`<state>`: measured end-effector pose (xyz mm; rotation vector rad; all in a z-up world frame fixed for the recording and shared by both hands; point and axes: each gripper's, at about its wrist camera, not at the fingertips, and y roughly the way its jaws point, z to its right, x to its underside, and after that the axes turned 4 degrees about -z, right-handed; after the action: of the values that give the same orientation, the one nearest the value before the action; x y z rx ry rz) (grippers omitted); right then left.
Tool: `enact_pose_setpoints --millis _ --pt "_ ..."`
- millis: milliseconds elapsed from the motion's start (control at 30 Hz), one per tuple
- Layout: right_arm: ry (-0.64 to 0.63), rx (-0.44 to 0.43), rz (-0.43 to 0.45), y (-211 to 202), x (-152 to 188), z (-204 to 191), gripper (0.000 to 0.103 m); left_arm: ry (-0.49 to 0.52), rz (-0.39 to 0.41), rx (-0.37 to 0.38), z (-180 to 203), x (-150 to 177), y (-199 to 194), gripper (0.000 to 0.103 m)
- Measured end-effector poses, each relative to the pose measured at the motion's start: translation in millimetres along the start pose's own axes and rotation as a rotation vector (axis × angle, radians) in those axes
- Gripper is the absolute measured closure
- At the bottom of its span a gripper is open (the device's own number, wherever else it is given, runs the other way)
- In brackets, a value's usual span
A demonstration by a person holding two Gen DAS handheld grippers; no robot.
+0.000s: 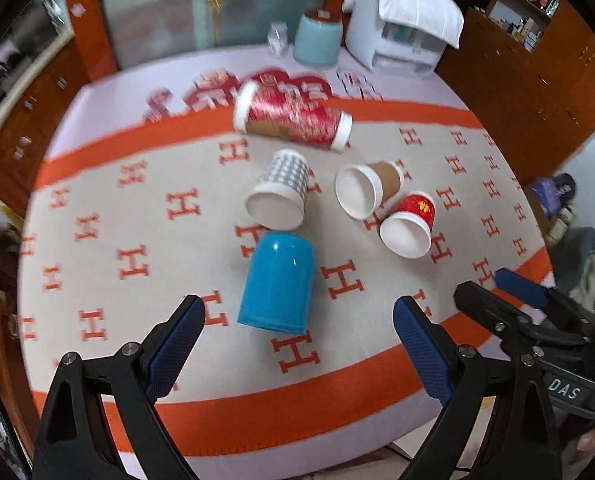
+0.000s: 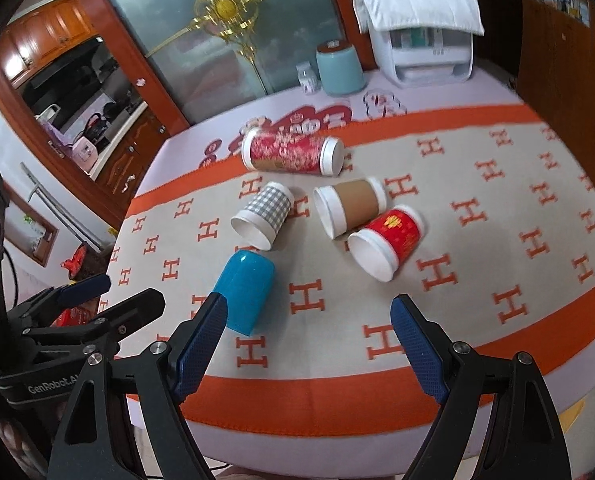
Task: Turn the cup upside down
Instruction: 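Lower the right tool to the blue cup and close its fingers around it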
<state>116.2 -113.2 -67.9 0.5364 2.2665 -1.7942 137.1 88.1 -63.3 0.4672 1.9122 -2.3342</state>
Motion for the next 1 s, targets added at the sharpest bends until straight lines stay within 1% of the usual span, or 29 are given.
enact_pose_setpoints --millis 67,100,200,233,333,400,467,600,667,733,800,867,1000 --pt "0.042 -0.011 -0.046 23 -9 2 0.017 -0.003 -0.052 0.017 -9 -9 19 0.009" --pt "0.063 -0.018 -0.067 35 -13 4 0.019 -0.002 -0.074 0.023 -14 -13 29 0.009" --pt "0.117 -0.022 -0.126 70 -18 13 0.029 0.000 -0.137 0.035 -25 -24 62 0.009" --pt "0.134 -0.021 -0.143 82 -19 16 0.032 0.000 -0.166 0.054 -28 -28 73 0.009" --pt "0.184 -0.028 -0.189 113 -17 26 0.034 0.005 -0.233 0.097 -32 -34 100 0.009" --pt "0.215 -0.027 -0.216 129 -12 33 0.034 0.023 -0.265 0.104 -30 -37 115 0.009" --pt "0.246 -0.024 -0.244 147 -9 40 0.034 0.046 -0.283 0.099 -26 -41 125 0.009" --pt "0.280 -0.015 -0.278 169 0 45 0.034 0.090 -0.313 0.081 -18 -47 144 0.009" --pt "0.294 -0.011 -0.292 178 4 49 0.034 0.123 -0.328 0.065 -11 -49 152 0.015" --pt "0.307 -0.011 -0.305 181 6 51 0.034 0.156 -0.347 0.037 -5 -49 161 0.016" --pt "0.315 -0.009 -0.314 186 10 54 0.034 0.187 -0.364 0.011 2 -48 168 0.021" --pt "0.320 -0.010 -0.318 190 12 57 0.034 0.209 -0.380 -0.010 6 -48 173 0.032" --pt "0.329 -0.013 -0.329 195 16 61 0.034 0.216 -0.396 -0.011 12 -49 179 0.032"
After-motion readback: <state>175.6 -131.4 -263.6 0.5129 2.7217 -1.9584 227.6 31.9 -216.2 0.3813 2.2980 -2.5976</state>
